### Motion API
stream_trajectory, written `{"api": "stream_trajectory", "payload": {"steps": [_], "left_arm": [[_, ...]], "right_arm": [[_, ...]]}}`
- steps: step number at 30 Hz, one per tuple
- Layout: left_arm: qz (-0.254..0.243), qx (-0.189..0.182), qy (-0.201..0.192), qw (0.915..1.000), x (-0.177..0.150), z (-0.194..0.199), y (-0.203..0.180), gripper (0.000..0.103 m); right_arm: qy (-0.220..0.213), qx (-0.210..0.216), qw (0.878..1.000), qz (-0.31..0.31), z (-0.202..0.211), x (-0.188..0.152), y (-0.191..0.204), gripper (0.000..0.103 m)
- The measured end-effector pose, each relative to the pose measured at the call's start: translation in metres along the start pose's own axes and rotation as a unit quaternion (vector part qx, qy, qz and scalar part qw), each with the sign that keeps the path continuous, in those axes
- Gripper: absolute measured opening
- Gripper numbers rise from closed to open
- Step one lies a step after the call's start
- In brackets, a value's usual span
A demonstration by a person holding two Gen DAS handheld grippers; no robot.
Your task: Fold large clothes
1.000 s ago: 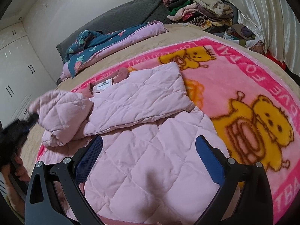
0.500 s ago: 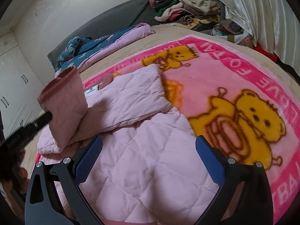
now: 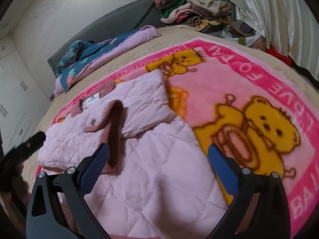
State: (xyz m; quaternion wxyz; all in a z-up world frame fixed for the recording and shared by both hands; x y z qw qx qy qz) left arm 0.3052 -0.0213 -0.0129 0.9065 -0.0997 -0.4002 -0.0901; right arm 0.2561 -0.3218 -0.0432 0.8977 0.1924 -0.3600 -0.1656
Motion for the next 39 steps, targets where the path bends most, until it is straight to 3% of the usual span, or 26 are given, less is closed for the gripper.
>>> {"api": "stream_trajectory", "payload": {"steps": [1, 4, 8, 15, 22, 24, 26, 32, 35, 39], "left_arm": [[0.007, 0.015, -0.001, 0.9999, 0.004, 0.001, 0.012, 0.093], [0.02, 0.085, -0.01, 0.9961, 0.015, 0.007, 0.049, 0.093], [0.052, 0.121, -0.016, 0.9911, 0.022, 0.013, 0.093, 0.093], [0.1, 0.142, -0.009, 0.9848, 0.009, 0.015, 0.147, 0.093], [0.123, 0.146, -0.016, 0.9815, 0.004, 0.022, 0.175, 0.093], [0.13, 0.149, -0.015, 0.98, 0.002, 0.024, 0.182, 0.094], [0.14, 0.149, -0.017, 0.9787, 0.0, 0.025, 0.19, 0.093], [0.162, 0.15, -0.022, 0.9751, -0.002, 0.032, 0.206, 0.093], [0.165, 0.149, -0.028, 0.9745, -0.001, 0.036, 0.208, 0.093], [0.165, 0.147, -0.03, 0.9747, 0.0, 0.037, 0.208, 0.093]], "right_arm": [[0.004, 0.005, 1.0, 0.004, -0.003, 0.0, 0.005, 0.099], [0.021, 0.018, 0.999, 0.028, -0.016, -0.005, 0.029, 0.099], [0.057, 0.044, 0.997, 0.032, -0.04, -0.01, 0.053, 0.099], [0.093, 0.046, 0.994, 0.037, -0.082, -0.022, 0.081, 0.099], [0.106, 0.055, 0.993, 0.0, -0.105, -0.025, 0.078, 0.097], [0.102, 0.063, 0.993, 0.003, -0.106, -0.027, 0.08, 0.084], [0.1, 0.066, 0.993, 0.008, -0.107, -0.03, 0.083, 0.079], [0.083, 0.093, 0.992, 0.035, -0.098, -0.033, 0.092, 0.03], [0.056, 0.101, 0.99, 0.079, -0.084, -0.031, 0.107, 0.023], [-0.002, 0.12, 0.982, 0.143, -0.052, -0.014, 0.135, 0.021]]}}
Point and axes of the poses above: each gripper's, at about its wrist camera, not at the fingertips, and z roughly against the way its jaws point, y to its left, x to its top, the point moved 2 cm from there along -z, roughly the way its jaws point, and after that the axes turned 9 degrees about -z, right-handed, at the moved point
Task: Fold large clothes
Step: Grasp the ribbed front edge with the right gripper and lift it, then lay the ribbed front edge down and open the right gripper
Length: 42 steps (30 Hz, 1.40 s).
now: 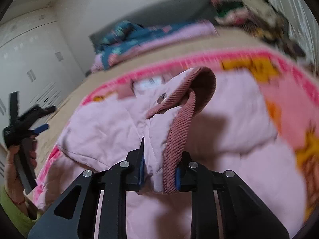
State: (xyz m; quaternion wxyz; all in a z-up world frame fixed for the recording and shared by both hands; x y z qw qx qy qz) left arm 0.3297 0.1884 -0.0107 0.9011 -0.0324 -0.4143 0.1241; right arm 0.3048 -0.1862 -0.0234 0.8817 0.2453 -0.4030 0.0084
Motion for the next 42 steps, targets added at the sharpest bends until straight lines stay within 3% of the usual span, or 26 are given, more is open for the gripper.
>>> {"api": "stream_trajectory", "payload": {"steps": [6, 11, 26, 34, 42], "left_arm": [[-0.001, -0.001, 0.0, 1.0, 0.001, 0.0, 0.0, 0.093], [-0.012, -0.005, -0.001, 0.9999, 0.003, 0.0, -0.002, 0.093], [-0.05, -0.017, 0.022, 0.9983, -0.007, -0.017, -0.031, 0.093], [-0.103, -0.032, 0.037, 0.9934, -0.016, -0.029, -0.06, 0.093], [-0.129, -0.038, 0.051, 0.9896, -0.026, -0.039, -0.075, 0.093]], "right_arm": [[-0.054, 0.005, 0.995, 0.08, 0.029, 0.055, 0.03, 0.02], [-0.066, -0.015, 0.993, 0.092, 0.027, 0.081, 0.024, 0.02], [-0.003, -0.059, 0.998, 0.028, -0.02, 0.045, -0.024, 0.02], [0.021, -0.072, 0.997, 0.01, -0.034, 0.035, -0.034, 0.021], [0.029, -0.088, 0.996, 0.01, -0.037, 0.031, -0.036, 0.028]]}}
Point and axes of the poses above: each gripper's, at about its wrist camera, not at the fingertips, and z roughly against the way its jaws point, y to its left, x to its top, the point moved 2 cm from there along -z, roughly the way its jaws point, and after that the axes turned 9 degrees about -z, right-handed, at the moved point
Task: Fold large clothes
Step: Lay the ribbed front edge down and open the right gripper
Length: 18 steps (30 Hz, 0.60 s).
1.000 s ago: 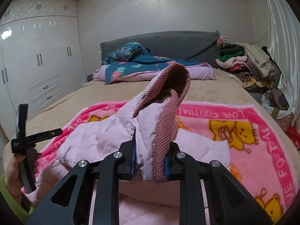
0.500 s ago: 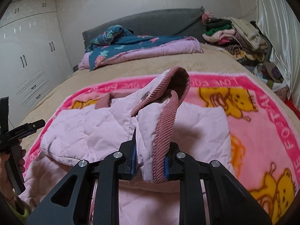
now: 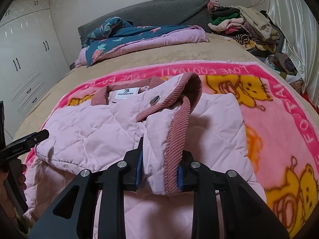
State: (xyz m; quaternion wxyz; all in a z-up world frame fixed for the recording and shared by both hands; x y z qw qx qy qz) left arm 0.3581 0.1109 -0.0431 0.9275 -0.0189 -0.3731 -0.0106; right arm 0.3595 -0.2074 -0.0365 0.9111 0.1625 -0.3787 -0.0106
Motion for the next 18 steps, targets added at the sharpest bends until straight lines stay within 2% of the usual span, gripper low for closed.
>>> {"api": "stream_trajectory", "payload": {"steps": [7, 8, 9, 16, 18], "left_arm": [[0.014, -0.011, 0.005, 0.9998, -0.003, -0.001, 0.003, 0.093], [0.015, -0.013, 0.005, 0.9998, -0.002, -0.001, 0.004, 0.093], [0.015, -0.014, 0.005, 0.9998, -0.002, -0.001, 0.003, 0.093], [0.01, -0.024, 0.01, 0.9996, -0.005, -0.006, -0.005, 0.093], [0.011, -0.03, 0.017, 0.9993, -0.007, -0.01, -0.005, 0.093]], "right_arm": [[0.005, -0.014, 1.0, -0.006, -0.001, 0.0, -0.001, 0.042], [0.004, -0.014, 1.0, -0.009, -0.001, 0.001, -0.002, 0.054], [-0.001, -0.015, 1.0, -0.01, 0.001, 0.001, -0.002, 0.06], [-0.024, -0.026, 0.999, 0.013, 0.013, 0.003, 0.006, 0.063], [-0.033, -0.029, 0.999, 0.02, 0.017, 0.005, 0.01, 0.069]]}}
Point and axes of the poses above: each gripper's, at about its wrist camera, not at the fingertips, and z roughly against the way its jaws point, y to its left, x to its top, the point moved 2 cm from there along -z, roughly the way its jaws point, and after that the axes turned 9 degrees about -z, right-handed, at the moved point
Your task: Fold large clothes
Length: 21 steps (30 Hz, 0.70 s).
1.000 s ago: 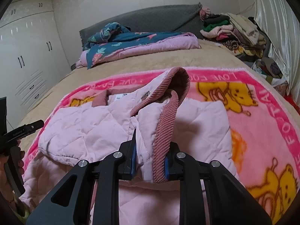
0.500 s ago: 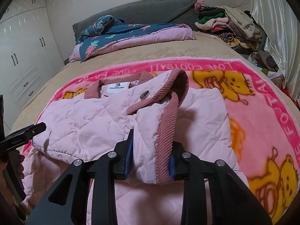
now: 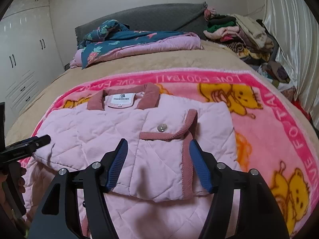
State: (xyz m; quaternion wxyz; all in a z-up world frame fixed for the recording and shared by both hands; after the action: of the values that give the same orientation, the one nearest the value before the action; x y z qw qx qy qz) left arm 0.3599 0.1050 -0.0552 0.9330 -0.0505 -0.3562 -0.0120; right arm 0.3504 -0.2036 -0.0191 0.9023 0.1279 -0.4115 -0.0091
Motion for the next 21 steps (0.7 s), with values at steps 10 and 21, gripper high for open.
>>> {"api": "stream_trajectory", "payload": {"steps": [10, 21], "left_arm": [[0.034, 0.004, 0.042, 0.9985, -0.016, -0.025, 0.018, 0.094], [0.049, 0.001, 0.051, 0.9975, -0.025, -0.034, 0.033, 0.095]], "right_arm": [[-0.02, 0.003, 1.0, 0.023, 0.012, 0.011, 0.018, 0.083], [0.053, 0.027, 0.993, 0.102, -0.026, -0.002, 0.068, 0.087]]}}
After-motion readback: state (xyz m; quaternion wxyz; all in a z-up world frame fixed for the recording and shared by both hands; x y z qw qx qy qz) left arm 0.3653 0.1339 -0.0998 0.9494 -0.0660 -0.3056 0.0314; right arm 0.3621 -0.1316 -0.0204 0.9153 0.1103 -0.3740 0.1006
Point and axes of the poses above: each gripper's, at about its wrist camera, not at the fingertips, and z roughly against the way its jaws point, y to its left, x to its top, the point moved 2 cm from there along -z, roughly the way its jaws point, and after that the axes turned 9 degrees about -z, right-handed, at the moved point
